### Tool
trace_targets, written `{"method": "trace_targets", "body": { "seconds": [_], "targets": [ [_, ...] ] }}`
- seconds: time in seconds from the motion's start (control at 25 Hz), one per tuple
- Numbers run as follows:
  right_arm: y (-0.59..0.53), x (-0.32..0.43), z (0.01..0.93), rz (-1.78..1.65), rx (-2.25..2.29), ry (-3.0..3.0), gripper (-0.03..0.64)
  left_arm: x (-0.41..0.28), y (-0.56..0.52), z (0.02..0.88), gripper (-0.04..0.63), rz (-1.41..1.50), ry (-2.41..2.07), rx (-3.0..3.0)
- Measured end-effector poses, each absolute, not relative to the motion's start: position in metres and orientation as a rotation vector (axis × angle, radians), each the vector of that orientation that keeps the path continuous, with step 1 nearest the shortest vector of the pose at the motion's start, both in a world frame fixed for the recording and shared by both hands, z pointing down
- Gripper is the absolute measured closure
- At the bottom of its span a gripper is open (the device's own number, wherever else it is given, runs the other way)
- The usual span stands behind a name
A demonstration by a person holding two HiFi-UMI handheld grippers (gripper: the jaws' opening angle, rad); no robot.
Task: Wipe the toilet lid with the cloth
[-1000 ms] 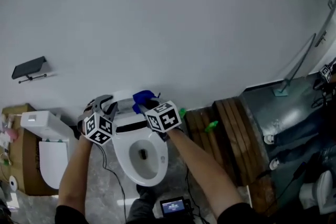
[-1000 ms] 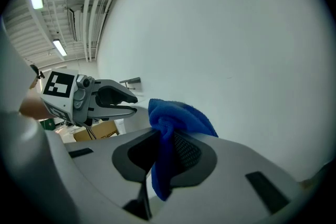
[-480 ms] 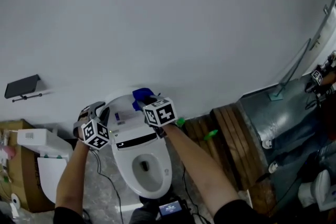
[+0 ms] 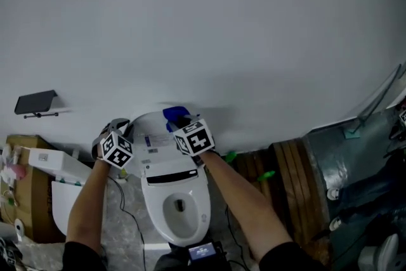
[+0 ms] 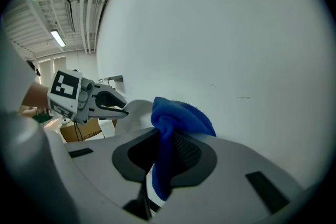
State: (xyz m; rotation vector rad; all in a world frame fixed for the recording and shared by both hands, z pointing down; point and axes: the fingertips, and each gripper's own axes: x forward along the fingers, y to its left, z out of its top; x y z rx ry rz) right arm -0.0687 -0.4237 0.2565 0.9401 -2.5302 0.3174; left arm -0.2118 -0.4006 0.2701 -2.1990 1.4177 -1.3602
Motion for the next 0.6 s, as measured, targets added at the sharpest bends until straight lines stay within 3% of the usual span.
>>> {"method": "trace_targets", "body": {
  "seconds": [0.28,0.6],
  "targets": [
    [-0.419,-0.098,0.277,0.246,0.785,-2.563,0.560,-0.216,-0.414,0.271,0.523,-1.433,1.389,-2.293],
    [-0.437,-0.145,0.290,0.327,0.906,-2.646,0.560,-0.216,-0.406,0.268,0.522,-1.207,1.247,-2.491]
  ]
}}
